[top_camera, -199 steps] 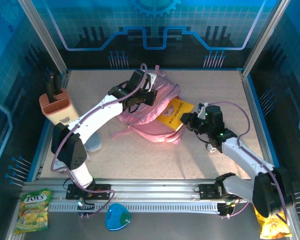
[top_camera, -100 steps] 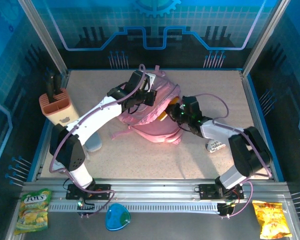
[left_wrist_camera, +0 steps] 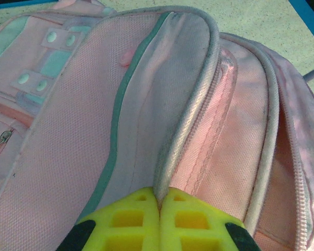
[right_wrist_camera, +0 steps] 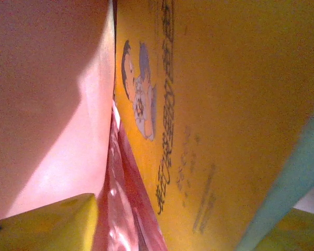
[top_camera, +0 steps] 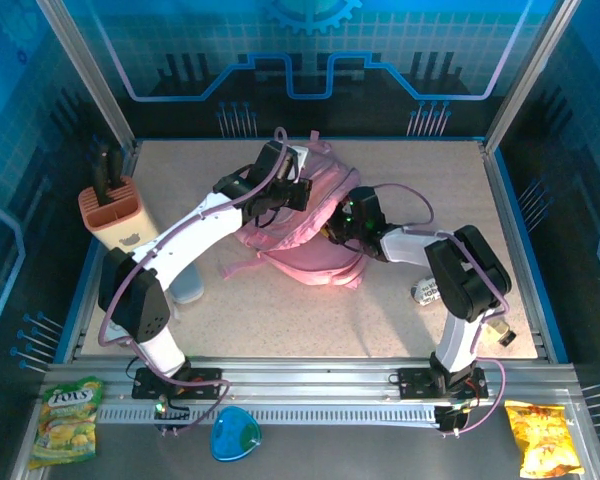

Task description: Pack the student bag

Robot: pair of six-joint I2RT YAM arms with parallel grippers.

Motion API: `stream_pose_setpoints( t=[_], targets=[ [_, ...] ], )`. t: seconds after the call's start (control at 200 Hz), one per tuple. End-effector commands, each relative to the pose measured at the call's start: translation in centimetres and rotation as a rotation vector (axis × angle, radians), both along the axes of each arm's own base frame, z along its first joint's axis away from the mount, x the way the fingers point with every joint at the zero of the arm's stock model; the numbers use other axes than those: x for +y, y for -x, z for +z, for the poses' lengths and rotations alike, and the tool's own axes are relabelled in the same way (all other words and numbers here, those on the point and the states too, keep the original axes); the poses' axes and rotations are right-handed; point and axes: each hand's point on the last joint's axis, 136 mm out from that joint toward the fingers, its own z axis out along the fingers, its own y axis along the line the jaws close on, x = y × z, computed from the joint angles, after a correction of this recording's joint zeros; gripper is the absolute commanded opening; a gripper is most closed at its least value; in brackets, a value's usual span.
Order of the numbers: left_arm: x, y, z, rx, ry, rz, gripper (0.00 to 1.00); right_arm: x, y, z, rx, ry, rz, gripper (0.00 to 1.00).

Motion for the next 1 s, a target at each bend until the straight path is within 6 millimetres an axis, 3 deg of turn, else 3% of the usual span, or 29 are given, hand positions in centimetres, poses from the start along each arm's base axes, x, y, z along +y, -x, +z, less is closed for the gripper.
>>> stream_pose_setpoints(
  t=[0.0, 0.185, 0.38, 0.515, 0.67, 0.82, 0.996],
  targets=[
    [0.1, -0.2, 4.5, -0.095, 0.124, 0.013, 0.0, -1.7, 1.8, 1.4, -0.012, -0.001, 0.011, 0.73],
    [0.4, -0.3, 3.3, -0.063, 0.128, 0.016, 0.0, -5.8, 4.8, 0.5, 0.031, 0.111, -0.024, 0.77],
    [-0.2, 0.3, 1.0, 0.004, 0.123, -0.026, 0.0, -10.2, 7.6, 1.4, -0.006, 0.22, -0.108, 0.78],
    [-1.1, 1.4, -0.6, 0.067, 0.147, -0.093, 0.29, -14.1, 9.7, 3.5, -0.062, 0.358, -0.198, 0.83],
    [-0.7, 2.1, -2.0, 0.114, 0.171, -0.061, 0.48, -17.1, 11.4, 6.1, -0.138, 0.444, -0.273, 0.88],
    [2.5, 2.3, -4.0, 0.174, 0.212, 0.083, 0.57, -17.7, 11.9, 7.4, -0.174, 0.472, -0.268, 0.91],
    [9.2, 2.9, -7.8, 0.253, 0.298, 0.352, 0.63, -16.5, 11.2, 7.2, -0.173, 0.449, -0.229, 0.95]
  ],
)
